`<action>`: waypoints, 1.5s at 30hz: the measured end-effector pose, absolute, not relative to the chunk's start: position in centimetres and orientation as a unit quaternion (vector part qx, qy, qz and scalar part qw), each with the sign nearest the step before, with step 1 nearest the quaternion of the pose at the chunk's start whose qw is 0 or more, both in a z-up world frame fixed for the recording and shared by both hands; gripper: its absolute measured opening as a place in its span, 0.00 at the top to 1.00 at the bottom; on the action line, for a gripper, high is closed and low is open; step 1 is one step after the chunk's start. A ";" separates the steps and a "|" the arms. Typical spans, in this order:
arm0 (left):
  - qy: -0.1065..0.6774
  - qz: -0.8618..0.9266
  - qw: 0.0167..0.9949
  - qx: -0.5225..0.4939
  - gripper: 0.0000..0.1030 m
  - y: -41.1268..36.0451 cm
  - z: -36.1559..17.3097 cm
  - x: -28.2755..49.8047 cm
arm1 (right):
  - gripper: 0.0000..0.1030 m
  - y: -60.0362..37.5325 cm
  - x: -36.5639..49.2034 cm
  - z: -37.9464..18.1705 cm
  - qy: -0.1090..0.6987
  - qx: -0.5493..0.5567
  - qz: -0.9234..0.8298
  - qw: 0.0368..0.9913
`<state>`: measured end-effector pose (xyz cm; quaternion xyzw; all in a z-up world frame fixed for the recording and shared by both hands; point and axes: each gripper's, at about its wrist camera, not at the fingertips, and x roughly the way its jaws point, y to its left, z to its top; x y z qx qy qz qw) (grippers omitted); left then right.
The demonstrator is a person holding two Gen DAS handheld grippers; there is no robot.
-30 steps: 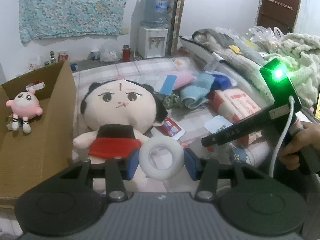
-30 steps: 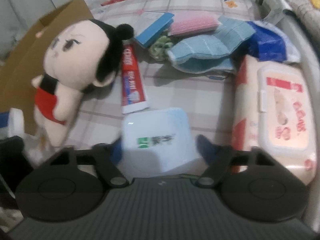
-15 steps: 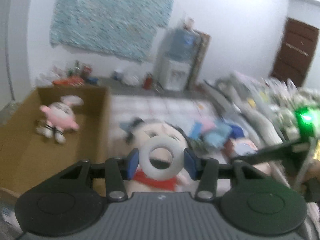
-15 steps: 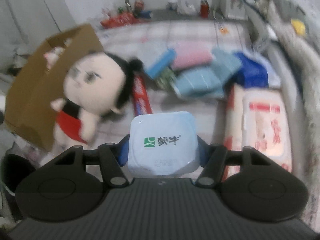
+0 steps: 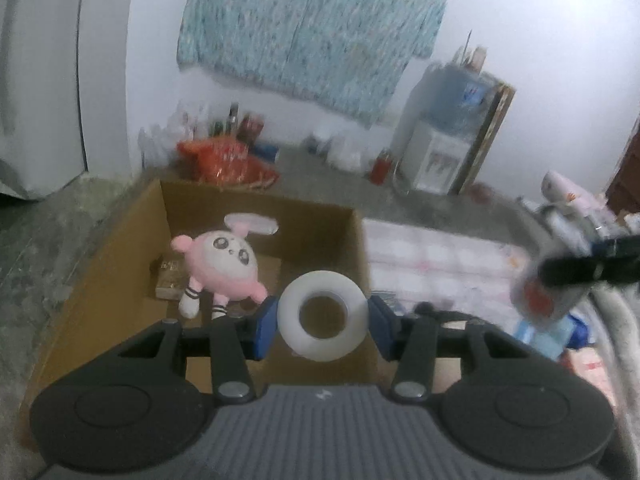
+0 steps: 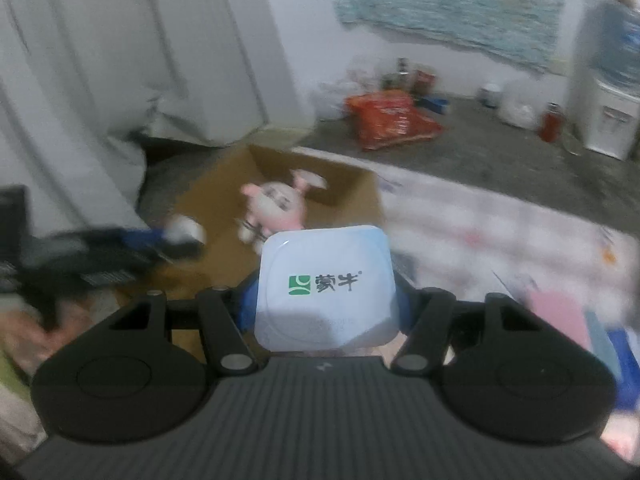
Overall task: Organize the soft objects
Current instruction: 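Carry the tape roll and yogurt cup over the cardboard box with both tools, then release the yogurt cup from the right tool while the left tool drops the tape roll into the box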
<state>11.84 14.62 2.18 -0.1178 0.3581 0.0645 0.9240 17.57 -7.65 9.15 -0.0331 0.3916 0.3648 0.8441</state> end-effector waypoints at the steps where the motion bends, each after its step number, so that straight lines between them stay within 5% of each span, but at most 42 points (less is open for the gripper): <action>1: 0.368 0.066 0.920 -0.116 0.52 15.1 1.5 13.0 | 0.40 -6.2 18.6 9.5 0.395 -0.034 0.373 0.839; 19: 0.486 0.085 0.853 -0.168 0.52 20.0 -11.4 24.3 | 0.40 15.3 35.1 2.2 0.498 -0.085 0.410 0.759; 29: 0.498 0.089 0.848 -0.159 0.51 19.6 -13.1 24.5 | 0.40 19.9 36.8 -2.6 0.504 -0.150 0.397 0.752; 34: 0.500 0.092 0.845 -0.164 0.37 19.6 -12.8 24.5 | 0.40 20.5 37.4 -4.0 0.512 -0.159 0.388 0.750; 45: 0.499 0.097 0.844 -0.170 0.37 20.2 -12.3 25.3 | 0.40 20.3 38.2 -4.7 0.514 -0.148 0.382 0.754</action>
